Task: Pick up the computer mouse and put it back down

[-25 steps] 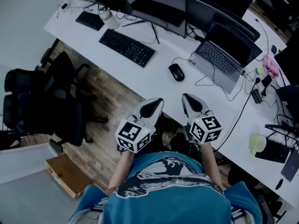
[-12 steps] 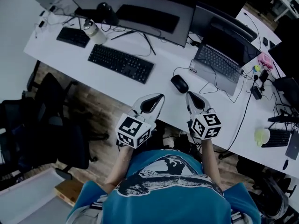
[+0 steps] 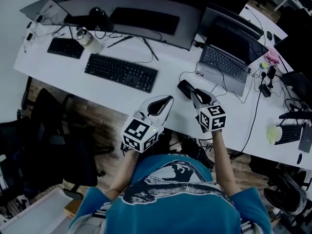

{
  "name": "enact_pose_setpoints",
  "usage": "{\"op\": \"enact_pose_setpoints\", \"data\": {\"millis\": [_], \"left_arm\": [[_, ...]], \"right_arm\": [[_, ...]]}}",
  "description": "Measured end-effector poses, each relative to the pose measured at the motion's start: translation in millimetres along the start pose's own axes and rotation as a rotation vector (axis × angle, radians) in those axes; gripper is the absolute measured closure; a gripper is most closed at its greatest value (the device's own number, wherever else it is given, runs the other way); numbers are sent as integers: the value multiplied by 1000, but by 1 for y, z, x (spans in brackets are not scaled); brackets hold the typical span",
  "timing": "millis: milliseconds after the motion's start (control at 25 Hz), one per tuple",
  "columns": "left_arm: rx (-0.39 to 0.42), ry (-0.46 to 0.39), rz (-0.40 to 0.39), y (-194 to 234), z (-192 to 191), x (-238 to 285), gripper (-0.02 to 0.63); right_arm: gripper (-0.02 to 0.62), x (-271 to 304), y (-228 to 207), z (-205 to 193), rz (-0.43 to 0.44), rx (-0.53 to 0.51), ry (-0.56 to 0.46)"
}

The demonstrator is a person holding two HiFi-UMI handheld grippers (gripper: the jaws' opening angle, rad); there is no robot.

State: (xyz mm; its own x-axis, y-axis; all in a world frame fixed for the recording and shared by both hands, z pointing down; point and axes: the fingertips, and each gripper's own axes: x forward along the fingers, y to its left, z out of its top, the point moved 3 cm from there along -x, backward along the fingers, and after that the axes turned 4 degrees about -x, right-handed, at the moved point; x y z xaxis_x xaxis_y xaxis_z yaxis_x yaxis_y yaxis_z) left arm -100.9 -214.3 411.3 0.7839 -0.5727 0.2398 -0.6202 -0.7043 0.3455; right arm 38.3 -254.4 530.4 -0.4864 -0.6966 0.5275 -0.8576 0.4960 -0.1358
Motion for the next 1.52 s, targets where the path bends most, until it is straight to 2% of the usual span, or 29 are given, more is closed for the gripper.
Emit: {"op": "enact_pose_setpoints", "data": {"millis": [240, 680, 960, 1120, 1200, 1520], "left_arm": [[-2, 14, -15, 11, 1, -2, 594], [-9, 25, -9, 20, -2, -5, 594], [-17, 28, 17, 26, -5, -10, 594], [-21, 31, 28, 29, -7, -12, 594], [-22, 31, 32, 30, -7, -13, 594], [-18, 28, 32, 28, -7, -15, 594]], "right_arm": [[388, 42, -3, -22, 38, -136, 154], [271, 84, -24, -62, 25, -216, 362], [255, 94, -21, -77, 30, -238, 427], [256, 97, -22, -77, 39, -212, 415], [288, 97, -23, -77, 34, -196, 400], [288, 88, -22, -73, 7, -188, 353]]}}
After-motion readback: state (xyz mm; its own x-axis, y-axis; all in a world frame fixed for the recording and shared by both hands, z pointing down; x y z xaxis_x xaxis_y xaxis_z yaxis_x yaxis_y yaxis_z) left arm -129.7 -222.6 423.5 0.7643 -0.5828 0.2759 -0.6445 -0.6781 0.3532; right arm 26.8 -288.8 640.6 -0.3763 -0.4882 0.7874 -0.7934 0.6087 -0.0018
